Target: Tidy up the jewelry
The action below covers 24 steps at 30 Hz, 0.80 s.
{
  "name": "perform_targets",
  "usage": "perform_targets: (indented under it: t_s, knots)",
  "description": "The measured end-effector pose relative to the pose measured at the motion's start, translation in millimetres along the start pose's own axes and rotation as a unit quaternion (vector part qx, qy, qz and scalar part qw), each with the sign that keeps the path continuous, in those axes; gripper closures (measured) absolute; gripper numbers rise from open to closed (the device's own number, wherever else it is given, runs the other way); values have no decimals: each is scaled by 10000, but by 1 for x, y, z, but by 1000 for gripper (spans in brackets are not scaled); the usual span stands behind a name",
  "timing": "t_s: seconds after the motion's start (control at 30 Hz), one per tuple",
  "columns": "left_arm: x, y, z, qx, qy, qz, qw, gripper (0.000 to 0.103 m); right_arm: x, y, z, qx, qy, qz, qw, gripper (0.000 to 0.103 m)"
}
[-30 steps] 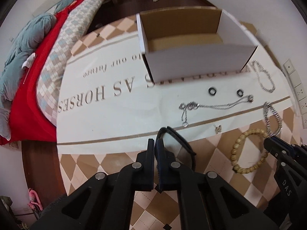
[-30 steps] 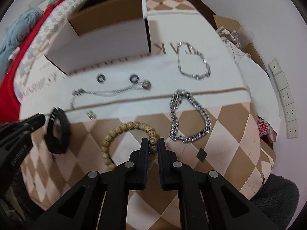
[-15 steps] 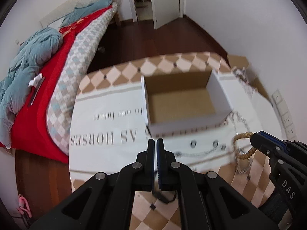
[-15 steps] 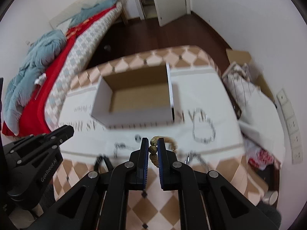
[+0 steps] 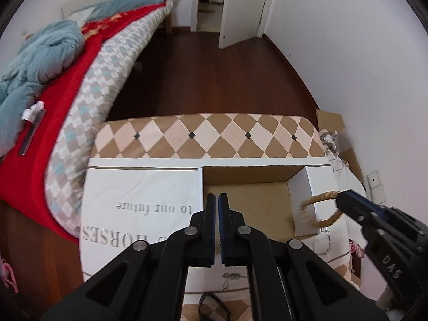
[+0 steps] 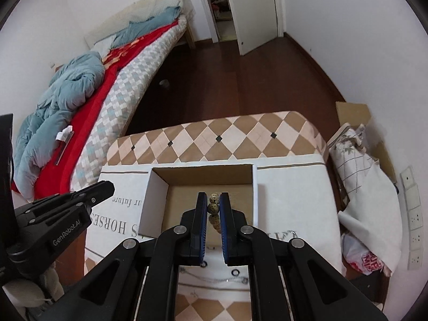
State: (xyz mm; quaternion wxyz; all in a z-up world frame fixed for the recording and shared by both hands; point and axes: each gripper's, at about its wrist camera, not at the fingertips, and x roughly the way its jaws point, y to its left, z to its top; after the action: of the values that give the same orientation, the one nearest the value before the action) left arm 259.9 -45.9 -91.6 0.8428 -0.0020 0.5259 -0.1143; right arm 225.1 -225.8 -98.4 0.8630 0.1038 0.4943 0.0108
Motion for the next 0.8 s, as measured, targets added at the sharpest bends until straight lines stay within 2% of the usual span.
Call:
perform_targets:
  t_s: [0.27, 0.47, 0.53, 0.63, 0.73, 0.8]
  knots:
    - [56, -7, 8, -4, 576, -500, 9971, 103, 63, -11, 8, 73, 509, 91, 9986, 93]
    - [78, -8, 12, -178, 882, -981, 9911, 101, 79, -14, 9, 92, 651, 206, 9976, 93]
    - [72, -4, 13, -243, 802, -983, 9916, 101, 76, -15, 11, 110, 617, 229, 9978, 93]
    - [47, 6, 5, -193, 467, -774, 9957, 98, 62, -16, 11, 173, 505, 372, 9979, 93]
    - [26, 18, -6, -174, 327, -605, 9975, 97, 44, -10, 8, 59, 366, 442, 9983, 93]
    - [15, 27, -14, -209, 286, -367, 9987, 83, 34, -5, 7, 14, 296, 492, 9984, 93]
